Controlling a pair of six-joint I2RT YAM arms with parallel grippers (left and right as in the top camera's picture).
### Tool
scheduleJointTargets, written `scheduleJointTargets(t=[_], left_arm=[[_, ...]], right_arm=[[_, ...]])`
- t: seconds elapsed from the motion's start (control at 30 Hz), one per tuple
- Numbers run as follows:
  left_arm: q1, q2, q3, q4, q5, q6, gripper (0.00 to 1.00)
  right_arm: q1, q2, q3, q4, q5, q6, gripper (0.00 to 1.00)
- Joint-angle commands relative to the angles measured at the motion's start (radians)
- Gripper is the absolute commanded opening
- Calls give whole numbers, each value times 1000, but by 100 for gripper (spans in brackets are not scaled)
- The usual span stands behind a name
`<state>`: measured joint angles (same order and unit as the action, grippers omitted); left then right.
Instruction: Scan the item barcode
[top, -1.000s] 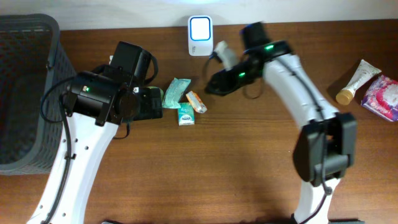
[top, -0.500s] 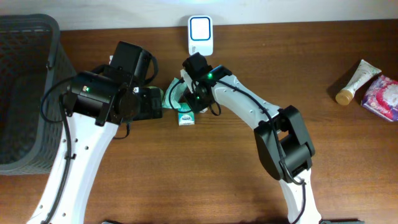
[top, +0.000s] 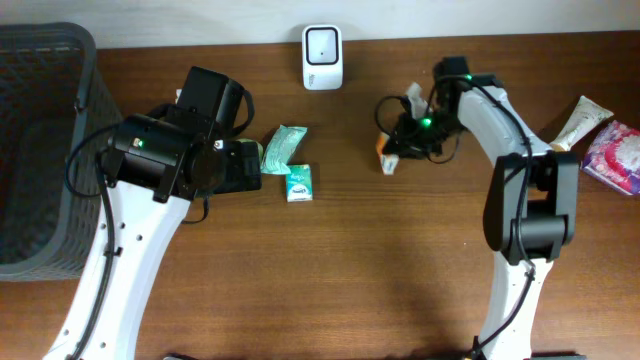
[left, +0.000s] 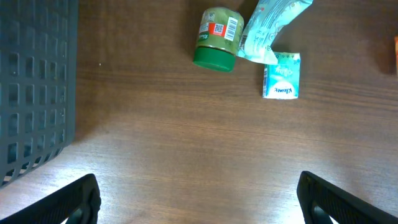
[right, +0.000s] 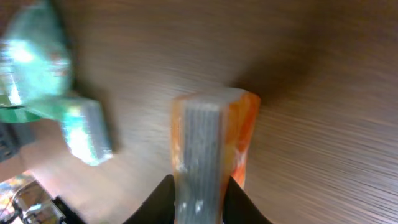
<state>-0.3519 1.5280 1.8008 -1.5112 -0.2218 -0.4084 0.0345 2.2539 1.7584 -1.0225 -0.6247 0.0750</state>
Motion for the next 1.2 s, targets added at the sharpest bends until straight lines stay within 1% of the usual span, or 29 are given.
scheduleJointTargets(t=[0.0, 0.07, 0.1, 0.17, 0.23, 0.3, 0.43, 0.53, 0.7, 0.8, 0.87, 0.9, 1.0, 1.07, 1.1, 1.13, 1.17], left_arm=[[2, -3, -1, -1, -10, 2, 99], [2, -3, -1, -1, -10, 2, 99], [2, -3, -1, -1, -10, 2, 99], [2, -2, -1, -1, -10, 2, 99], [2, -2, -1, -1, -10, 2, 99], [2, -2, -1, -1, -10, 2, 99], [2, -3, -1, -1, -10, 2, 99], [2, -3, -1, -1, -10, 2, 99], [2, -3, -1, -1, -10, 2, 99], [2, -3, -1, -1, -10, 2, 99], [2, -2, -1, -1, -10, 2, 99], [2, -3, -1, -1, -10, 2, 99], [2, -3, -1, -1, -11, 2, 99], [2, -3, -1, -1, -10, 2, 99], [2, -2, -1, -1, -10, 2, 99], [2, -3, -1, -1, -10, 2, 99], [2, -3, -1, -1, -10, 2, 99]], right_arm=[[-60, 8, -13, -19, 132, -22, 37], [-95, 8, -13, -39, 206, -22, 47], [-109, 8, -7, -52, 242, -22, 49], [-121, 8, 17, -82, 248, -23, 49], [-118, 8, 74, -126, 244, -53, 49], [-111, 8, 102, -137, 227, -53, 49], [-92, 13, 90, -117, 184, -105, 48], [-67, 36, 90, -103, 184, -105, 41], [-26, 94, 74, -53, 189, -100, 41], [-26, 115, 74, -45, 192, -101, 35], [-26, 114, 76, -43, 187, -99, 11], [-26, 114, 85, -48, 187, -85, 4], [-22, 114, 208, -107, 185, -85, 4], [-4, 114, 381, -151, 197, -85, 4], [15, 114, 469, -150, 238, -85, 4], [31, 114, 520, -145, 285, -86, 4], [65, 114, 587, -115, 394, -98, 4]])
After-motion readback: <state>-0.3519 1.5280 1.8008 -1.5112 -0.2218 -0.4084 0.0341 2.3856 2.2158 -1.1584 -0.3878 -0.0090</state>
